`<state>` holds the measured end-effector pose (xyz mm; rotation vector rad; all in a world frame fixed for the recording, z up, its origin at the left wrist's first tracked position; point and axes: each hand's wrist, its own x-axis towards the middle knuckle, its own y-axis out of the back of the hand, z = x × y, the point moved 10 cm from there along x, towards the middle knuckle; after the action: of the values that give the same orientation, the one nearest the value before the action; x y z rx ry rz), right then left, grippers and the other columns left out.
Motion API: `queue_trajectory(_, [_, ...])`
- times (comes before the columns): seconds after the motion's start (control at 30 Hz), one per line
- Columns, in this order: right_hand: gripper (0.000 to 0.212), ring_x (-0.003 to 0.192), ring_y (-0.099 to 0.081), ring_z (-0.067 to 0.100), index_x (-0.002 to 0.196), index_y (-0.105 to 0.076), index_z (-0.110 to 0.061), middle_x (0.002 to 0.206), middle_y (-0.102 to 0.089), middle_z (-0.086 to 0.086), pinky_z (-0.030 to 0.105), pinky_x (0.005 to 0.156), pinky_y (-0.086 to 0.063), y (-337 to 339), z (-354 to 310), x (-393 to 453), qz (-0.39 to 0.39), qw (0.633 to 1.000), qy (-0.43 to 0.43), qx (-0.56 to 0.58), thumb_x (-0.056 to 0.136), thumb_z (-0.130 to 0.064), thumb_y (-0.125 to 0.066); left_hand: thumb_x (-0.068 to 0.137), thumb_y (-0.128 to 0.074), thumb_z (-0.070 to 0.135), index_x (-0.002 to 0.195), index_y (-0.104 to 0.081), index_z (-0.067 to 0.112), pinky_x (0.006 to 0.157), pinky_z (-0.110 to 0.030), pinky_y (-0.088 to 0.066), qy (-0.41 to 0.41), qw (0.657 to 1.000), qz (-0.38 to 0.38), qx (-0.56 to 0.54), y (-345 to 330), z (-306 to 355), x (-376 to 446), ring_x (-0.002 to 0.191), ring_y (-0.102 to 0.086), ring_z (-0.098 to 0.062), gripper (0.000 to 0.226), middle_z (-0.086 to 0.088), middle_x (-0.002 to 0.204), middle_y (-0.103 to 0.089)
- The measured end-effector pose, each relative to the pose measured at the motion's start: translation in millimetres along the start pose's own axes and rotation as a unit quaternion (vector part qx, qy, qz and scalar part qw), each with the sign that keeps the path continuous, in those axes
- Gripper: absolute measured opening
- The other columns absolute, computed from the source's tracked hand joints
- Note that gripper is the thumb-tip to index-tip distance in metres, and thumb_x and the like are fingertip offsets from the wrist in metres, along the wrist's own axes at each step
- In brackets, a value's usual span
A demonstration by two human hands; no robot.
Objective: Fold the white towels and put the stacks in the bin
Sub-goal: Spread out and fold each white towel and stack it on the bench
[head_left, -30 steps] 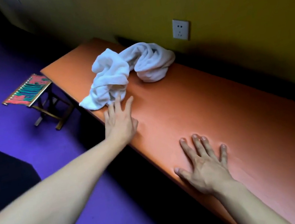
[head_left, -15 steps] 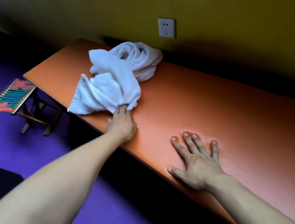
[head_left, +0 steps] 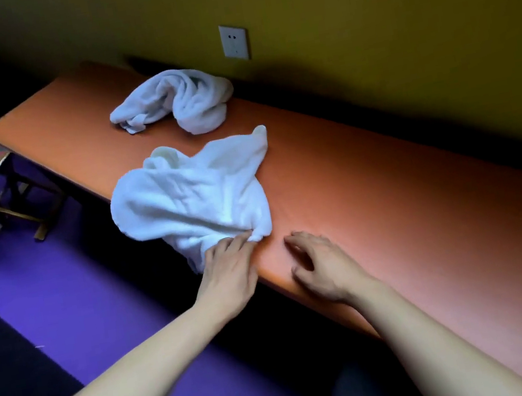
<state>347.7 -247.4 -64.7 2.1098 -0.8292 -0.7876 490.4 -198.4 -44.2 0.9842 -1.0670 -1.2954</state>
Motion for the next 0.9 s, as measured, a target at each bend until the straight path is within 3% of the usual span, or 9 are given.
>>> queue_trajectory(0.13, [0.07,0.138,-0.047,0.02,0.153,-0.036,-0.027,0.15,-0.05,0.002,0.034,0.114,-0.036,11.7,14.8,-39.3,0.04,0.997,-0.036,0.061,0.087,-0.028,-0.059,0.077,-0.06,0.009,0.106,-0.07,0.022,0.083,-0.043,-0.047,-0.027,0.994,0.088,-0.051,18.3,47.8,-3.8,0.099,-0.059,-0.027,0.034,0.005,0.107,-0.069])
queue_trajectory(0.23, [0.08,0.135,-0.048,0.02,0.156,-0.023,-0.036,0.15,-0.048,0.001,0.036,0.109,-0.042,36.2,21.0,-67.1,0.09,0.991,-0.064,0.079,0.087,-0.029,-0.063,0.076,-0.056,0.008,0.087,-0.067,0.023,0.077,-0.038,-0.048,-0.045,0.985,0.113,-0.124,43.9,75.8,0.7,0.085,-0.062,-0.024,0.022,0.009,0.086,-0.069])
queue_trajectory(0.3, [0.088,0.13,-0.049,0.023,0.157,-0.012,-0.044,0.147,-0.043,-0.002,0.04,0.105,-0.043,55.8,21.2,-82.3,0.127,0.986,-0.069,0.083,0.088,-0.032,-0.064,0.077,-0.056,0.003,0.085,-0.062,0.02,0.075,-0.022,-0.046,-0.052,0.975,0.109,-0.187,62.0,94.2,1.5,0.076,-0.062,-0.011,0.02,0.016,0.079,-0.065])
queue_trajectory(0.4, [0.085,0.126,-0.048,0.022,0.153,-0.017,-0.051,0.142,-0.039,-0.004,0.043,0.104,-0.044,83.4,13.7,-96.0,0.165,0.98,-0.049,0.098,0.085,-0.037,-0.066,0.082,-0.055,-0.002,0.086,-0.058,0.021,0.068,-0.009,-0.037,-0.04,0.965,0.062,-0.252,77.0,117.2,2.2,0.073,-0.055,0.007,0.023,0.027,0.075,-0.06])
queue_trajectory(0.53, [0.04,0.119,-0.05,0.023,0.125,-0.054,-0.035,0.128,-0.052,-0.006,0.042,0.101,-0.037,103.9,3.6,-111.2,0.151,0.987,-0.03,0.046,0.086,-0.033,-0.063,0.085,-0.05,-0.002,0.088,-0.05,0.025,0.067,-0.015,-0.039,-0.082,0.956,0.004,-0.282,97.4,151.4,-1.3,0.07,-0.052,-0.005,0.027,0.013,0.08,-0.061])
queue_trajectory(0.63, [0.014,0.094,-0.05,0.026,0.101,-0.046,-0.026,0.102,-0.053,-0.002,0.042,0.085,-0.039,123.2,-2.1,-131.8,0.174,0.983,-0.04,0.034,0.09,-0.028,-0.055,0.088,-0.051,0.002,0.093,-0.047,0.027,0.062,-0.022,-0.041,-0.1,0.957,-0.018,-0.272,115.9,170.0,-3.1,0.064,-0.047,-0.011,0.025,0.004,0.08,-0.058])
queue_trajectory(0.73, [0.017,0.087,-0.055,0.031,0.103,-0.045,-0.031,0.098,-0.059,0.0,0.041,0.073,-0.045,150.0,3.3,-154.3,0.254,0.96,-0.053,0.103,0.089,-0.021,-0.048,0.081,-0.057,0.004,0.106,-0.046,0.027,0.071,-0.032,-0.045,-0.101,0.955,-0.023,-0.279,140.2,189.9,-0.9,0.074,-0.053,-0.018,0.035,-0.001,0.088,-0.06])
queue_trajectory(0.83, [0.016,0.082,-0.058,0.028,0.098,-0.055,-0.03,0.087,-0.065,-0.002,0.038,0.071,-0.048,185.6,23.7,-184.9,0.354,0.914,-0.078,0.182,0.09,-0.02,-0.045,0.078,-0.061,0.006,0.133,-0.043,0.032,0.077,-0.025,-0.046,-0.09,0.956,-0.036,-0.277,157.1,199.5,2.0,0.09,-0.06,-0.013,0.063,0.008,0.097,-0.063])
queue_trajectory(0.9, [0.017,0.083,-0.057,0.024,0.097,-0.055,-0.028,0.089,-0.063,-0.004,0.037,0.073,-0.046,206.8,21.9,-202.7,0.38,0.909,-0.059,0.159,0.091,-0.018,-0.042,0.081,-0.06,0.009,0.127,-0.051,0.031,0.08,-0.031,-0.047,-0.101,0.971,-0.039,-0.212,163.8,207.8,2.3,0.093,-0.06,-0.018,0.052,0.008,0.1,-0.065])
